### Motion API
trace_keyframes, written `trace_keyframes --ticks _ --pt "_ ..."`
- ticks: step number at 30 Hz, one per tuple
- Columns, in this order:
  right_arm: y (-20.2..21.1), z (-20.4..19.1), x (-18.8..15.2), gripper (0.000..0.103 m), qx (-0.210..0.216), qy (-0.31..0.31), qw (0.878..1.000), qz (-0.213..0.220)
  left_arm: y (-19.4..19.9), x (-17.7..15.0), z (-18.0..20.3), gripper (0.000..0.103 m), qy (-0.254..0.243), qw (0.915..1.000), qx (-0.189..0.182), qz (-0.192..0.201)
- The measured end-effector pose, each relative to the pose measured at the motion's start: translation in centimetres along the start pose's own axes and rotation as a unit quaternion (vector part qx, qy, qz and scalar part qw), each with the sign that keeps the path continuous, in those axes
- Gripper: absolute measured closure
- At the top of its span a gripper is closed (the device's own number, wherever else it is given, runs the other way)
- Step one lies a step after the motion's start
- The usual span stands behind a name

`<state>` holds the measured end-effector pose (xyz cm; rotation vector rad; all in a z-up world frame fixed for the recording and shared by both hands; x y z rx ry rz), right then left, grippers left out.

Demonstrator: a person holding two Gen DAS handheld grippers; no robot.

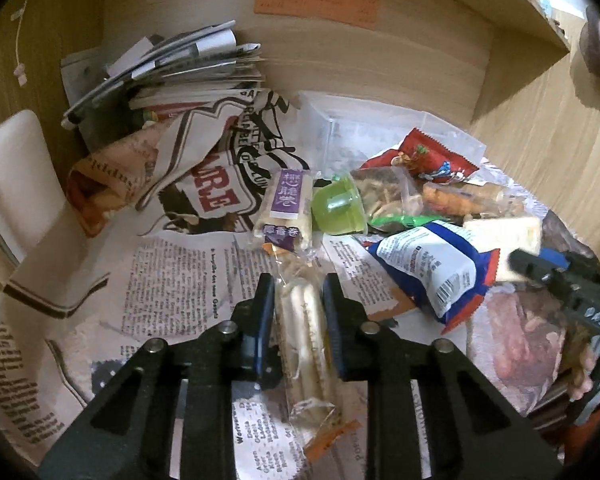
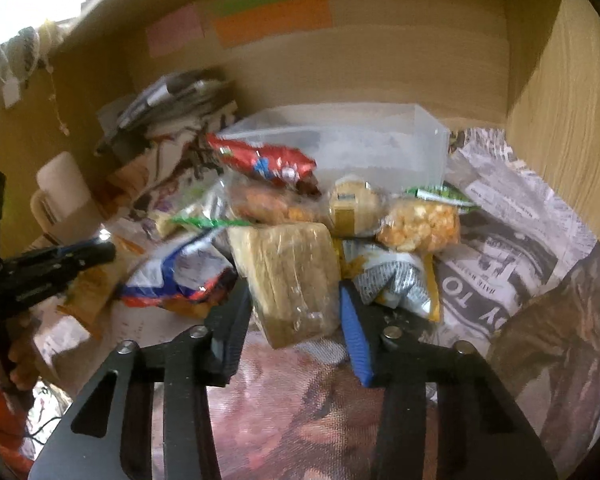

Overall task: Organize snacks
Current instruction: 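Grasp the cream bun with the left tool while the right tool grasps the bread loaf, then carry the cream bun and bread loaf into the clear box and release both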

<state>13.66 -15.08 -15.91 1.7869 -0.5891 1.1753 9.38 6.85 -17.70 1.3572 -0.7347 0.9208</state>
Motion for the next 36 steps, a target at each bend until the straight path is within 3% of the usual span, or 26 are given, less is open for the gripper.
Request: trace_keyframes --ticks 5,9,10,14,18,20,26,36 --pt "1.0 0.1 0.9 0.067 0.000 -0.006 1.000 0.021 -0.6 -0.4 0.0 0.078 -0.003 0.9999 -0.001 -0.015" --pt "1.0 0.2 1.2 0.068 0.003 -0.010 1.000 0.023 -1.5 -1.2 -0.1 0.053 -0.001 0.9994 0.008 -0.035" --pt "0.8 0.1 1.2 0.068 0.003 -0.010 1.000 0.022 -1.7 -1.6 -0.2 0.051 0.001 0.9992 0.005 -0.040" --pt "0.4 -0.2 1.0 0.066 0.010 -0.011 1.000 0.014 -2.0 -2.4 0.2 0.051 -0.016 0.9990 0.012 -0.039" --pt "-1.3 -0.6 -0.2 0.066 0.027 -0.020 0.999 -0.021 -1.9 -2.7 0.4 0.052 -0.030 0.9990 0.013 -0.030" --pt "-2.4 -0.9 -1.0 0.068 0.030 -0.024 0.999 -0.037 -1.8 -2.8 0.4 0.068 -0.037 0.9989 0.014 -0.024" --pt "-1.2 -0.6 0.0 0.069 0.018 -0.023 1.000 -0.011 -1.3 -1.4 0.0 0.069 -0.029 0.9994 0.006 -0.015" --pt "1.6 -0.4 5.8 0.069 0.003 0.000 0.998 0.061 -0.1 5.3 1.2 0.069 -0.034 0.9980 -0.026 0.047"
Point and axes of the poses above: each gripper's, at about its wrist camera, not at the fingertips, and y roughly against the way its jaws point, z to its right, x to its top, the point moved 4 cm from there along -y, roughly the way its jaws point, and after that the axes turned 13 degrees about z, right-handed, at the moved point
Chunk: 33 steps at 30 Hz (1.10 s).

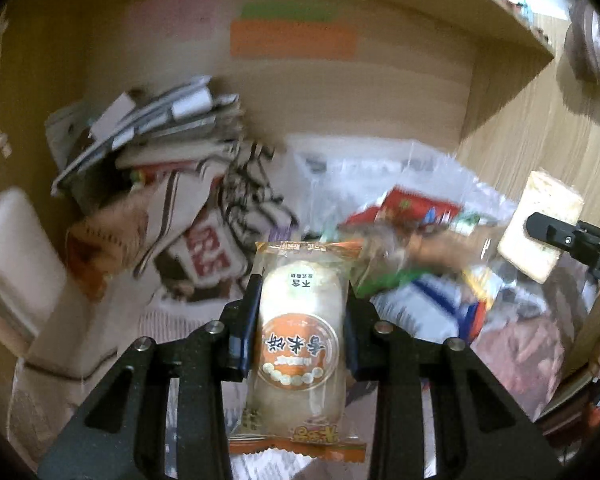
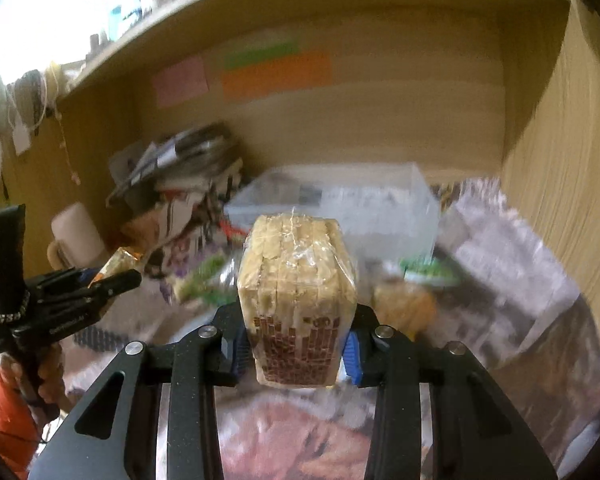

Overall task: Organize snacks
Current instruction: 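Carry the cream bun and bread loaf into the clear box and release both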

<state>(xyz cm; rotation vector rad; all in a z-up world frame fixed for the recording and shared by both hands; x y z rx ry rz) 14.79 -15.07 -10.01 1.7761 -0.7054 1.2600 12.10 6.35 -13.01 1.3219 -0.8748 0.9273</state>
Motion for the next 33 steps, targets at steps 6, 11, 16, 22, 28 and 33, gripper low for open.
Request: trace_keyframes --ticks 6,11,16,22,28,33 --pt "-0.7 0.5 3.3 0.069 -0.012 0.014 0.999 0.036 -1.4 3.8 0.7 0.069 0.003 0.9997 -0.016 0.020" --pt "-2.5 1.5 5.2 0.069 -0.018 0.024 0.999 0.041 -3.4 6.7 1.2 0.069 0.004 0.9994 -0.018 0.028" --pt "-4.7 2.6 6.5 0.069 -0.024 0.032 0.999 0.036 -6.4 8.7 1.6 0.069 0.002 0.9995 -0.019 0.027" --pt "-7.7 4.0 7.2 0.069 -0.023 0.033 0.999 0.019 -9.9 9.9 1.7 0.069 0.006 0.9997 -0.019 0.016" --pt "-11.0 5.6 6.9 0.069 -0.023 0.029 0.999 -0.013 -13.7 10.0 2.0 0.069 0.014 0.9996 -0.025 -0.005" --pt "-13.6 6.8 6.1 0.069 -0.027 0.023 0.998 -0.046 -16.6 9.4 2.7 0.069 0.002 0.9994 -0.024 -0.025"
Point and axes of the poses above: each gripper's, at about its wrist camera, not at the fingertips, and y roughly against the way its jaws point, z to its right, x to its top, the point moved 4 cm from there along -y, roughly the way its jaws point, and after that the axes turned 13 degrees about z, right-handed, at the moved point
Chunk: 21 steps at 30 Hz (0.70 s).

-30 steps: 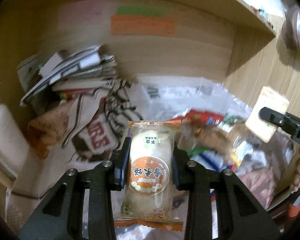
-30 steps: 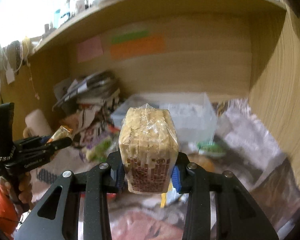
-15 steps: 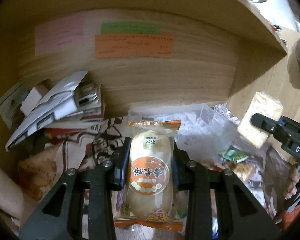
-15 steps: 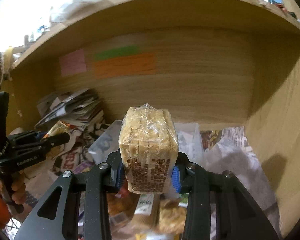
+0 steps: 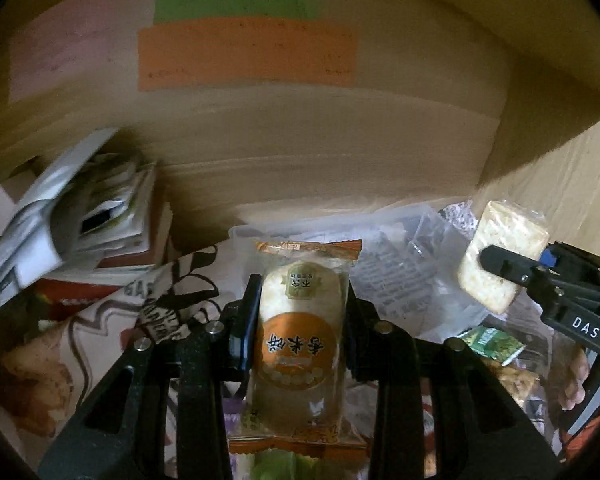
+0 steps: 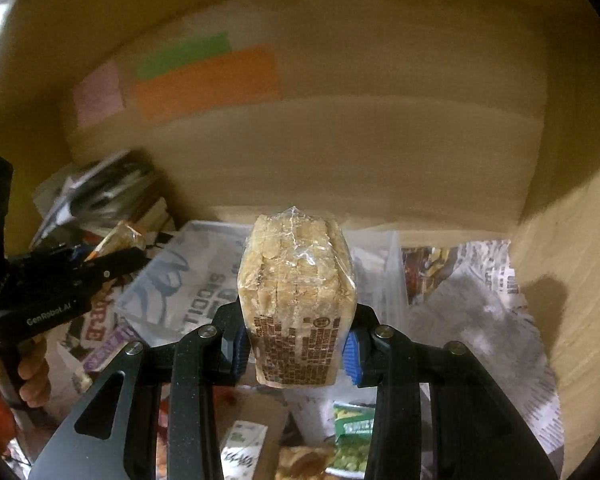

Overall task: Organize snacks
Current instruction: 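Carry the cream bun and bread loaf into the clear box and release both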

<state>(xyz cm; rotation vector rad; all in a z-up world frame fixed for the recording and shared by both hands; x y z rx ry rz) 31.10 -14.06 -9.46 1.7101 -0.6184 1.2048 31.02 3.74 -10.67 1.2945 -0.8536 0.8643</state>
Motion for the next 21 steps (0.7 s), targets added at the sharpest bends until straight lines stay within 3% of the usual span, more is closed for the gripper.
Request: trace_keyframes --ticks 13,21 --pt "-4.7 0.9 -1.9 0.069 -0.007 0.007 0.997 -0.073 -6.0 -1.0 0.1 0.069 -0.009 0.9981 0.010 -0.060" --pt "-5.0 0.7 -2.6 0.068 -0.010 0.020 0.994 -0.106 -5.9 -1.2 0.3 0.066 -0.017 0.9976 0.002 -0.067"
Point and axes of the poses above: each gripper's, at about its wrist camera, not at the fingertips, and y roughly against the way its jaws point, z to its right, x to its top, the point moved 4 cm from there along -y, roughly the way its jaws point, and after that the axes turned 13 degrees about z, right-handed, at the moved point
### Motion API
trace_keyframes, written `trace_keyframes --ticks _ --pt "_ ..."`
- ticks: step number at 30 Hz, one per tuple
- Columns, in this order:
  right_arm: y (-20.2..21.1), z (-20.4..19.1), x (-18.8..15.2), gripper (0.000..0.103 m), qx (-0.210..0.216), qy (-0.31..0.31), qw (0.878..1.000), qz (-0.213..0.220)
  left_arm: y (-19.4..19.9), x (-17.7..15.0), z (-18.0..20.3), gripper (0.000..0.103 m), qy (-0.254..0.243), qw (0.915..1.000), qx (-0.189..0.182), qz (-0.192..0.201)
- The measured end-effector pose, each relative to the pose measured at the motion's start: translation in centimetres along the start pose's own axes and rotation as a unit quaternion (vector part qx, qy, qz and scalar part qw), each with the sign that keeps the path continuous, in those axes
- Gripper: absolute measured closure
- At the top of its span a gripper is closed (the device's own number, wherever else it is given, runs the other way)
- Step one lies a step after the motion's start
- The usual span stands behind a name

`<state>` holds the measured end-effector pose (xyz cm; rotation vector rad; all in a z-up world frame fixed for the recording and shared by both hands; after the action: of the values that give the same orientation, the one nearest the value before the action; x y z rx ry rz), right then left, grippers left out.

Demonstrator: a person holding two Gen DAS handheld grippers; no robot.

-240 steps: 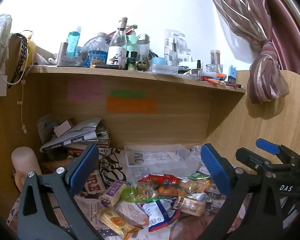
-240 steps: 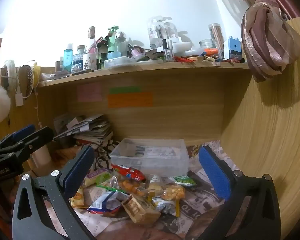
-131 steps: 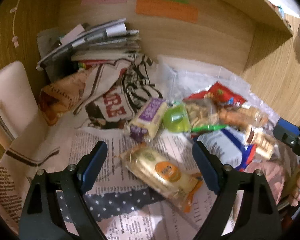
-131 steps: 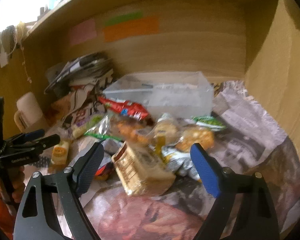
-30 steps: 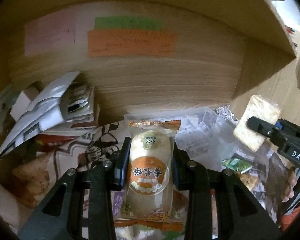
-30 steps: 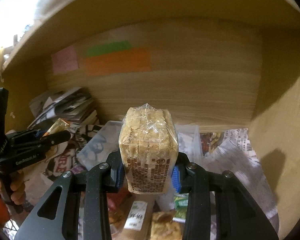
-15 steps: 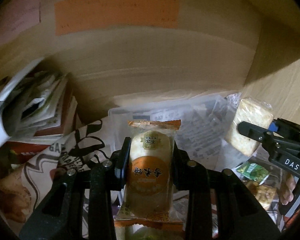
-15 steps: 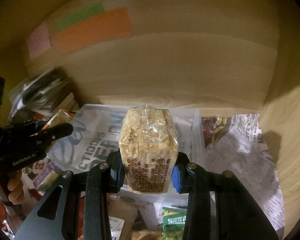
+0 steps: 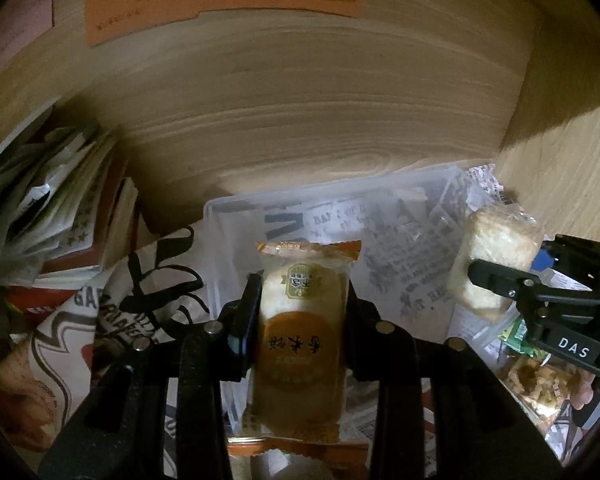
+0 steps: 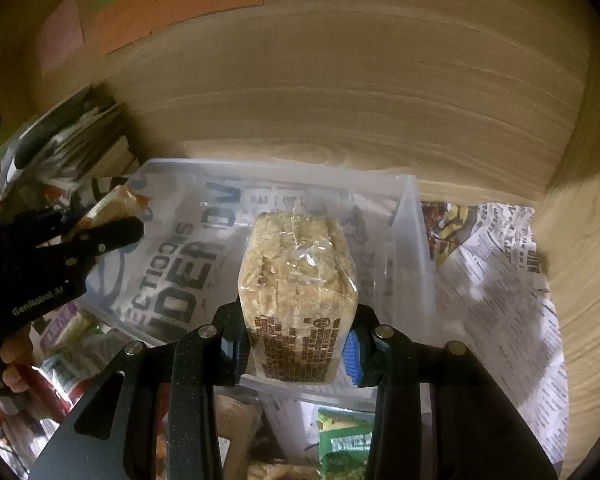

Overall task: Organize snacks
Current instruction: 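Carry the cream bun and bread loaf into the clear box and release both, then grasp the purple-label coconut roll with the left tool while the right tool grasps rice crackers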

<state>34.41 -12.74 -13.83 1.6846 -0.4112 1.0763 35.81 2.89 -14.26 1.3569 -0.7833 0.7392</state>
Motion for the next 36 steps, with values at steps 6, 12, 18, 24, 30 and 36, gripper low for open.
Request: trace_keyframes --ticks 6,12,18,24,30,36 --pt "1.0 0.2 0.3 0.060 0.000 -0.003 1.000 0.001 0.5 -0.1 -0.4 0.042 0.015 0.9999 -0.002 0.001" --pt "3.8 0.0 1.1 0.040 -0.019 0.010 0.999 0.045 3.0 0.5 -0.6 0.037 0.023 0.9995 -0.010 0.021" --pt "7.0 -0.5 1.6 0.032 -0.028 0.012 0.996 0.085 7.2 1.0 -0.6 0.029 0.012 0.9980 -0.010 0.062" --pt "10.1 -0.6 1.0 0.030 -0.027 0.011 0.994 0.108 11.0 0.3 -1.0 0.017 0.000 0.9963 -0.001 0.086" --pt "11.5 -0.5 -0.9 0.028 -0.027 0.005 0.994 0.104 13.5 -1.7 -1.5 0.015 -0.018 0.9962 0.015 0.084" --pt "11.4 -0.2 -3.6 0.028 -0.032 -0.003 0.996 0.079 13.6 -4.9 -3.5 0.014 -0.004 0.9984 0.027 0.050"
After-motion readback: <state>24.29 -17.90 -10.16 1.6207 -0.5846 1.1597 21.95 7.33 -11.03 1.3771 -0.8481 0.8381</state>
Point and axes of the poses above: each gripper's, at about its wrist camera, not at the fingertips, and y roughly against the way its jaws point, z to its right, x to its top, the point moved 4 cm from there along -y, roughly the way its jaws point, and after that the axes turned 13 degrees about z, right-handed, at the moved point
